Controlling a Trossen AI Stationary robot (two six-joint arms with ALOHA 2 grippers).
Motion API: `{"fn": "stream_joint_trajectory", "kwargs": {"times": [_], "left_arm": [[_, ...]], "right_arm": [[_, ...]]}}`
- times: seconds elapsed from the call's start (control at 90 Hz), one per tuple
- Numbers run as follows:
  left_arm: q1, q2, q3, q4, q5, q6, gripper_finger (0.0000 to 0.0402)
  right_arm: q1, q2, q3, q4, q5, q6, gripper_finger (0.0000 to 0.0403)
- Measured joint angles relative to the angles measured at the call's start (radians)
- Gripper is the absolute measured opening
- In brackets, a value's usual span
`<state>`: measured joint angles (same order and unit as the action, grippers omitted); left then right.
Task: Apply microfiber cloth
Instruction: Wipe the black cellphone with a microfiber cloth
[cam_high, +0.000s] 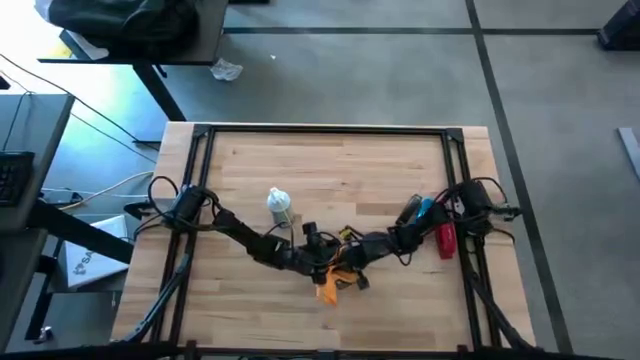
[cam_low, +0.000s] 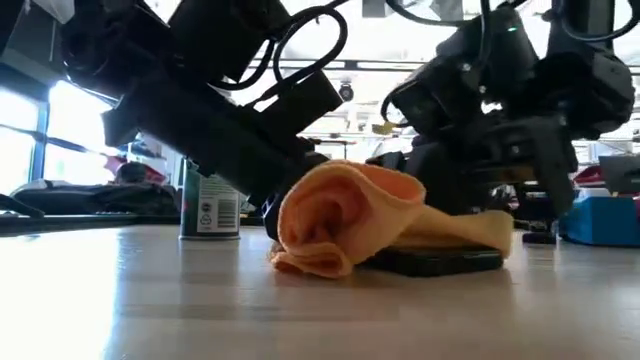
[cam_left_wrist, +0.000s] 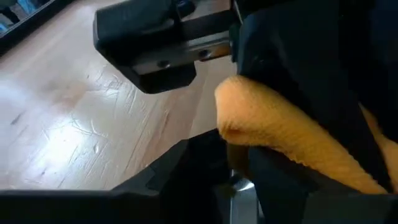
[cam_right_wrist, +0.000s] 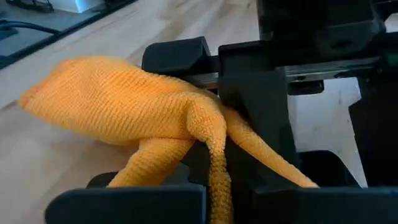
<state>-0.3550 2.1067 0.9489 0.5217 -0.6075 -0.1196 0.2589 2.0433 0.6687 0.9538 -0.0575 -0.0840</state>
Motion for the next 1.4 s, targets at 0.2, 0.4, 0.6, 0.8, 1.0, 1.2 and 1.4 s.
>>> {"fn": "stream_joint_trajectory", "kwargs": {"times": [0.2, 0.4, 0.6, 0.8, 1.0, 1.2, 1.4], "left_arm": [[0.0, 0.001, 0.002, 0.003, -0.011, 0.009, 0.0147], [-0.002, 0.002, 0.005, 0.009, 0.015, 0.008, 0.0147], [-0.002, 0.002, 0.005, 0.007, 0.009, 0.008, 0.0147], [-0.002, 0.001, 0.005, 0.006, 0.001, 0.022, 0.0147], [-0.049, -0.116, 0.004, -0.041, -0.14, 0.162, 0.0147], [-0.12, -0.347, 0.01, -0.032, -0.195, 0.283, 0.0147], [-0.264, -0.557, 0.012, -0.185, -0.262, 0.252, 0.0147]], "right_arm": [[0.017, -0.001, 0.006, -0.042, -0.037, 0.019, 0.0], [0.081, -0.002, 0.008, -0.071, -0.032, 0.104, 0.0], [0.144, -0.004, 0.008, -0.07, -0.051, 0.179, 0.0], [0.204, -0.006, 0.006, -0.067, -0.053, 0.276, 0.0], [0.259, -0.237, -0.001, -0.332, -0.013, 0.276, 0.0], [0.317, -0.622, 0.002, -0.76, 0.237, 0.229, 0.0], [0.438, -0.895, 0.002, -1.106, 0.529, 0.402, 0.0]]}}
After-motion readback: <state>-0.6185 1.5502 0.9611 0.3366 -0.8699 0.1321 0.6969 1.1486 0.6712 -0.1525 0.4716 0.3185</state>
